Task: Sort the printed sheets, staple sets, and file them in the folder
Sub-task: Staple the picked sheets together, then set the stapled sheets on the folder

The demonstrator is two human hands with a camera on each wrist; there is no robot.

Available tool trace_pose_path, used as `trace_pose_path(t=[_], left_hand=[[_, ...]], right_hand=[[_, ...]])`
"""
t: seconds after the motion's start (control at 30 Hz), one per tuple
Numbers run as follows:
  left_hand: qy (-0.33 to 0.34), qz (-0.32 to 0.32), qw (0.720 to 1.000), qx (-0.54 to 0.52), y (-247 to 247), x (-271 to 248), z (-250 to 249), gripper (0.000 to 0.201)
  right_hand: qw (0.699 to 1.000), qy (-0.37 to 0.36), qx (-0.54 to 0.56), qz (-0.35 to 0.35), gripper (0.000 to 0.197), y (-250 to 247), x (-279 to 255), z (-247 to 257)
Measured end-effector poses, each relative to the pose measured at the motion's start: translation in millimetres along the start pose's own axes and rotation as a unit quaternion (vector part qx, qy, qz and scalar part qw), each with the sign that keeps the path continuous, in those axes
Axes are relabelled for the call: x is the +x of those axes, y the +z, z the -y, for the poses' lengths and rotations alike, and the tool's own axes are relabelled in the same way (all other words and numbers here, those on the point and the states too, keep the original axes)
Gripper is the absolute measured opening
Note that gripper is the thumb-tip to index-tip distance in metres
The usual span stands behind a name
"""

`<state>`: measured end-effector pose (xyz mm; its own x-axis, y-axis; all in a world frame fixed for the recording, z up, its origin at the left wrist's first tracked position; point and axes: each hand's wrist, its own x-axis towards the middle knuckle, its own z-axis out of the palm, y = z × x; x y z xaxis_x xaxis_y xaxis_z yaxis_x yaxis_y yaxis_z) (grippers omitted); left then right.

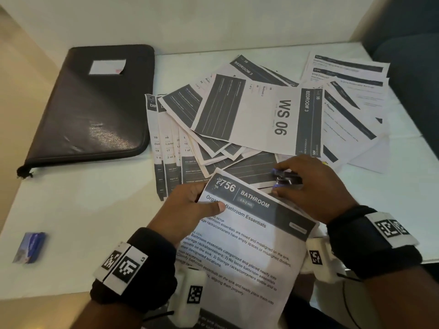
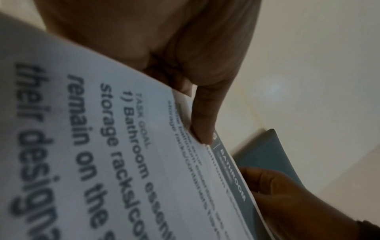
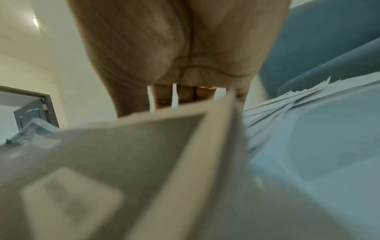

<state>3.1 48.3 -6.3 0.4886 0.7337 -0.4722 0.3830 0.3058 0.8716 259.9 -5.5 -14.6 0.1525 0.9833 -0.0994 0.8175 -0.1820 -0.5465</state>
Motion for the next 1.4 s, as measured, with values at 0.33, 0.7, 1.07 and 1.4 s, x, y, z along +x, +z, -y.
trace_pose_path(t=[0.33, 0.7, 1.07, 1.4], left_hand=[[0.033, -0.046, 0.994, -0.097, -43, -24, -7, 0.022], [0.089, -0.211, 0.888, -0.398, -109, -43, -3, 0.035], [0.057, -0.285, 0.871, -0.397, -136, -54, 4, 0.024], [0.041, -0.263, 0.904, -0.335, -161, -63, 17, 0.022]], right_hand=[[0.979, 0.058, 0.192, -0.033, 0.027, -26, -17, 28], [0.878, 0.083, 0.451, 0.140, 0.028, 13, -26, 82], [0.916, 0.151, 0.363, 0.084, 0.113, 52, -26, 93], [0.881, 0.145, 0.447, 0.066, 0.021, 69, 66, 199]])
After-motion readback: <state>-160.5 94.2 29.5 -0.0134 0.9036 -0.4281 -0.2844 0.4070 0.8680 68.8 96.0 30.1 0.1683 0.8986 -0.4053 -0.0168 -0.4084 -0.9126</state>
